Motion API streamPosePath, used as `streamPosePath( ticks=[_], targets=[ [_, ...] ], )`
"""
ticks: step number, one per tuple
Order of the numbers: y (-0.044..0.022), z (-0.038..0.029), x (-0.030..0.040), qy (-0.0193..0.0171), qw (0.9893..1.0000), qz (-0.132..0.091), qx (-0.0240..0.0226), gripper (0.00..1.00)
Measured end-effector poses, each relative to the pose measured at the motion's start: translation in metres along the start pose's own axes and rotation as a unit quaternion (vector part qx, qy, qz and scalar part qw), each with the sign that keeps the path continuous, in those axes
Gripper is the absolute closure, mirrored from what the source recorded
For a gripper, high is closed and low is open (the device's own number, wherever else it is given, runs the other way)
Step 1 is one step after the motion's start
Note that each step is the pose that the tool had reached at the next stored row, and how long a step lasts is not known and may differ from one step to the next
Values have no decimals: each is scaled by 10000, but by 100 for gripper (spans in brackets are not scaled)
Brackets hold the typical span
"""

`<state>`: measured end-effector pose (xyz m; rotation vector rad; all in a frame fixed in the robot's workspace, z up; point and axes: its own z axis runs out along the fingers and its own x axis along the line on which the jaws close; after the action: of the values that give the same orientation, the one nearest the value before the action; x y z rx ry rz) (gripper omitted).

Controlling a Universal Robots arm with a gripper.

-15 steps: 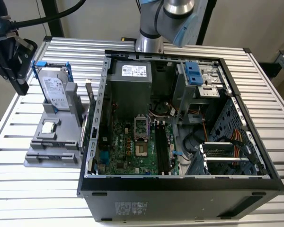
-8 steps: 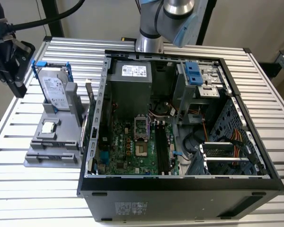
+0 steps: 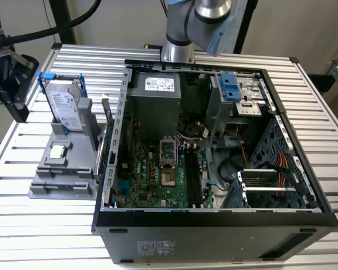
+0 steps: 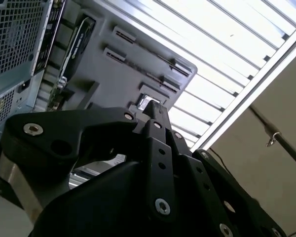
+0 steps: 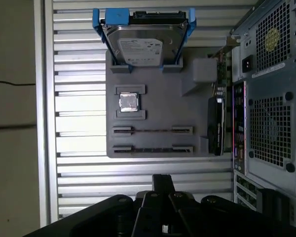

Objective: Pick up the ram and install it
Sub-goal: 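Pick up the ram and move it above insertion slot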

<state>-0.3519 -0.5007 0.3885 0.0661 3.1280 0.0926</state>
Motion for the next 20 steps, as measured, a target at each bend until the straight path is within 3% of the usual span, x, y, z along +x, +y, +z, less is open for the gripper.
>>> streamPosePath(
  ticks=[20],
  targets=[
    [-12, -1, -1, 5, 10000, -78, -5, 100]
  ],
)
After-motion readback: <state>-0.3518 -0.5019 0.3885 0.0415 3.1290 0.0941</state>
